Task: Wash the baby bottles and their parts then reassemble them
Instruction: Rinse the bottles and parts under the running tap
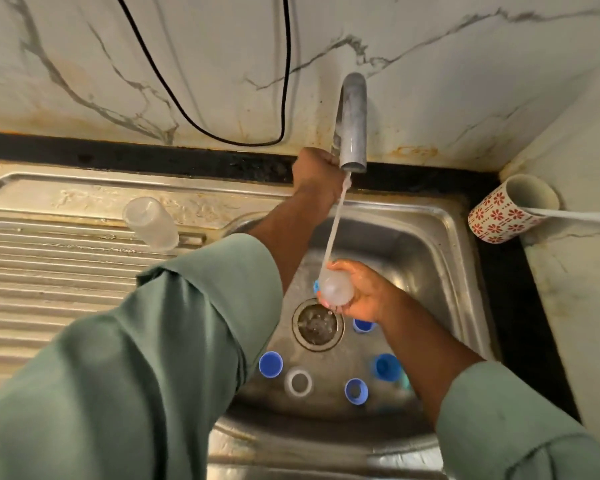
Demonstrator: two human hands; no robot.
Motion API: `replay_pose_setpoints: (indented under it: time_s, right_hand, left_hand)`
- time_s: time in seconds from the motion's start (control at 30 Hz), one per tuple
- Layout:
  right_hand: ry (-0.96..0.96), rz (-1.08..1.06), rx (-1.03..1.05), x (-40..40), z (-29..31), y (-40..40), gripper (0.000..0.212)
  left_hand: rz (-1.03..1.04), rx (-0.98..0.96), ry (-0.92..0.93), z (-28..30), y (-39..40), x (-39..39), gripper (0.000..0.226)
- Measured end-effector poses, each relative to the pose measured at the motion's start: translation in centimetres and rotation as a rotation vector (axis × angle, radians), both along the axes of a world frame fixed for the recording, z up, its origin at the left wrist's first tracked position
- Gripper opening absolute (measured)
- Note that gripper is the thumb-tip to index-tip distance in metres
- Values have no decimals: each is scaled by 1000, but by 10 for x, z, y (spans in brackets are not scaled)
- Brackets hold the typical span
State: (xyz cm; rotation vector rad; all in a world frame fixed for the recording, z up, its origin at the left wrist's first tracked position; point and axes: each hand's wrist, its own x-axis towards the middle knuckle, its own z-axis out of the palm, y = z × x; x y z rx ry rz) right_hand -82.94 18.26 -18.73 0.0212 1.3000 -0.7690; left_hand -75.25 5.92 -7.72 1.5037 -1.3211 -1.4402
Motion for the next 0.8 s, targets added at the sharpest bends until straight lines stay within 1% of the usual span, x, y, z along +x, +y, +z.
replay_pose_setpoints:
  time_s: [0.03, 0.07, 0.1, 0.13, 0.17, 0.2, 0.27, 0.33, 0.37, 0.4, 0.43, 0.47, 0.5, 0.53, 0.57, 0.6, 0.63, 0.67, 0.73, 0.77, 0.8]
  right_hand:
    - [13, 4, -35, -2, 5, -2, 9]
    - [54, 61, -61, -5, 15, -4, 4]
    - [106, 119, -75, -8, 22, -8, 4]
    - [212, 211, -99, -10, 30, -10, 2]
    - [357, 329, -121, -13, 34, -14, 7]
    - [546, 474, -133, -14, 43, -15, 19]
    - [847, 684, -115, -16, 58, -16, 42]
    - [1123, 833, -161, -16, 77, -16, 57]
    - [1248, 868, -188, -16, 86, -14, 58]
    - [1359, 853, -232, -13, 96, -12, 57]
    - [1476, 796, -285, -11, 102, -8, 55]
    - [1560, 654, -364, -8, 103, -3, 52]
    - [1588, 529, -446, -5, 97, 4, 49]
    - [1583, 509, -501, 1, 89, 11, 48]
    - [1550, 622, -489, 8, 73, 19, 48]
    - [1522, 868, -414, 14, 56, 28, 49]
    - [1510, 1000, -345, 19, 45, 35, 49]
    - [1540, 1040, -340, 24, 39, 39, 49]
    - [1606, 879, -481, 33, 43, 35, 49]
    - [1588, 926, -518, 39, 44, 35, 49]
    - [1537, 1090, -479, 45, 51, 34, 49]
  left_hand:
    - [-97, -38, -33, 1, -1, 1, 36]
    - [-178, -50, -81, 2, -2, 5, 34]
    - [-234, -59, -126, 7, 1, 12, 32]
    - [-303, -78, -175, 6, 0, 18, 26]
    - [-352, -96, -226, 5, 1, 24, 16]
    - [-378, -132, -279, -2, 1, 29, 13]
    - [-400, -170, -428, -19, 11, 39, 24]
    - [-492, -160, -610, -36, 27, 53, 31]
    - [-548, -148, -693, -42, 38, 61, 36]
    - [-590, -130, -775, -51, 47, 71, 41]
    - [-605, -129, -850, -58, 54, 82, 45]
    - [-614, -129, -911, -62, 59, 92, 48]
    - [-619, -140, -969, -64, 66, 102, 49]
    - [-630, -156, -1029, -64, 71, 111, 49]
    - [-648, -179, -1080, -63, 78, 121, 48]
    - [-660, -194, -1118, -61, 85, 133, 47]
    - [-659, -209, -1134, -62, 88, 144, 44]
    - [-653, -211, -1149, -60, 91, 155, 39]
    - [-624, -264, -1154, -55, 93, 182, 29]
    - [-614, -295, -1164, -52, 97, 200, 27]
    - [-614, -332, -1173, -50, 99, 216, 26]
